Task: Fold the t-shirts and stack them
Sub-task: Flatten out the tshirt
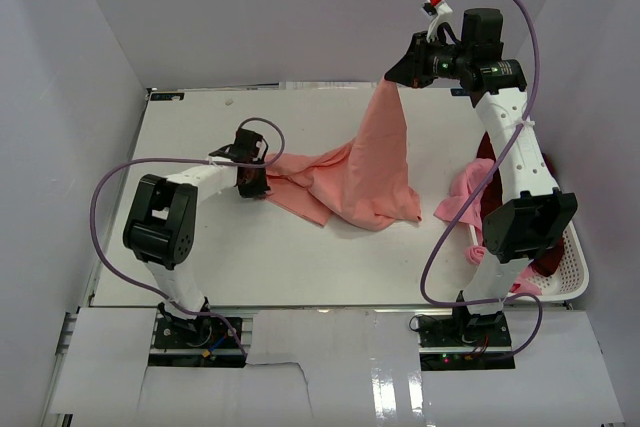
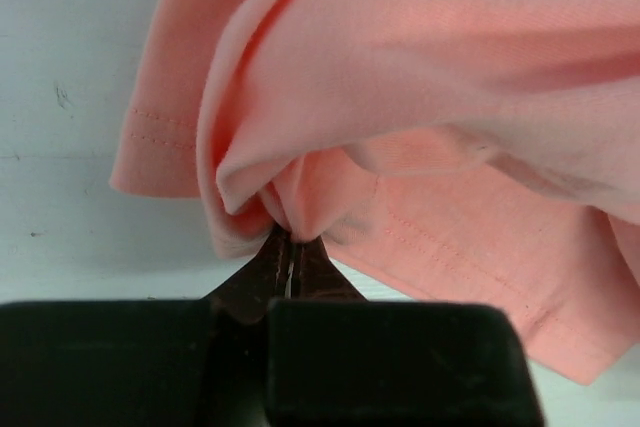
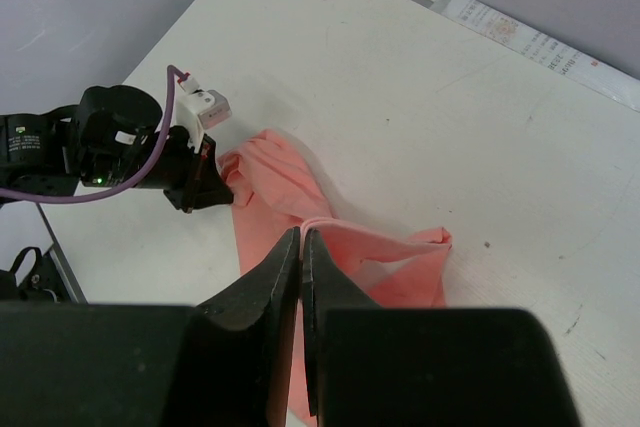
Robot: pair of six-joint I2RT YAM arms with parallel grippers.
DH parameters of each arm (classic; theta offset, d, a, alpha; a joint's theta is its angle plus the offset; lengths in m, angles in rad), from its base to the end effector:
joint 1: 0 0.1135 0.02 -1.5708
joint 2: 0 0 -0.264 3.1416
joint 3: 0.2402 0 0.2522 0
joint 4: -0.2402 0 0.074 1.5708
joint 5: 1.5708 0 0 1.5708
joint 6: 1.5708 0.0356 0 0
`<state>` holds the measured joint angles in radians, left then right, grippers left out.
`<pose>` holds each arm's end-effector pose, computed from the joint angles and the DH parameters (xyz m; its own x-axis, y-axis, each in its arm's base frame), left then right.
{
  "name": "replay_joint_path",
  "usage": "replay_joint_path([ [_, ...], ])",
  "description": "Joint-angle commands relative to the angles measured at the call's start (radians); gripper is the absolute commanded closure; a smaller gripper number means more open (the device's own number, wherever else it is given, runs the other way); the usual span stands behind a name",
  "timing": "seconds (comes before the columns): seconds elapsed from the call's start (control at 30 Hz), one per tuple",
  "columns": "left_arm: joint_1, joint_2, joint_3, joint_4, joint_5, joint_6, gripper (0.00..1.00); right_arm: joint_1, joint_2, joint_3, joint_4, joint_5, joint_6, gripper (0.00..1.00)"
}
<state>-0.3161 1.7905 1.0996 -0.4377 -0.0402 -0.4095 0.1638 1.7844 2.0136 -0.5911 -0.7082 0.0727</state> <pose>0.3345 -0.1079 0.1623 -0.9052 -0.1225 -0.4070 -0.0721 0.9879 -0.1371 0.3863 0.0873 0.4498 -0.4010 -0.0103 -0.9160 -0.6968 0.6527 0.2976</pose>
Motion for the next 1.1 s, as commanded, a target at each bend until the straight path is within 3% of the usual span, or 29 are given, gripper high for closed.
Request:
replay_joint_path([
  [0.0,-0.001,0.012,0.011,-0.018,0.003,0.0,1.0,-0.004,0.0,0.002,0.014,-0.013,0.01,0.92],
  [0.27,0.002,-0.147,0.1,-0.216,0.105,0.054,1.0,-0.007,0.044,0.022,-0.015,0.041,0.018,0.92],
  [0.47,0.107,-0.247,0.262,-0.314,0.22,0.074,1.0,-0.007,0.114,0.034,-0.078,0.15,0.048,0.92],
  [0.57,0.192,-0.211,0.373,-0.355,0.226,0.104,1.0,-0.007,0.193,0.135,-0.194,0.298,0.062,0.92],
  [0.6,0.236,-0.197,0.394,-0.36,0.221,0.115,1.0,-0.01,0.22,0.248,-0.24,0.402,0.067,0.92],
  [0.63,0.259,-0.169,0.414,-0.366,0.227,0.117,1.0,-0.013,0.275,0.313,-0.333,0.445,0.071,0.92],
  [0.73,0.352,-0.114,0.483,-0.363,0.249,0.107,1.0,-0.038,0.293,0.424,-0.394,0.518,0.098,0.92],
  [0.83,0.405,-0.076,0.558,-0.363,0.279,0.101,1.0,-0.053,0.177,0.285,-0.294,0.471,0.111,0.92],
  [0.97,0.446,-0.051,0.643,-0.346,0.325,0.078,1.0,-0.053,-0.047,-0.01,0.056,0.356,0.111,0.92],
  [1.07,0.456,-0.065,0.667,-0.306,0.364,0.077,1.0,-0.053,-0.175,-0.125,0.19,0.322,0.095,0.92],
])
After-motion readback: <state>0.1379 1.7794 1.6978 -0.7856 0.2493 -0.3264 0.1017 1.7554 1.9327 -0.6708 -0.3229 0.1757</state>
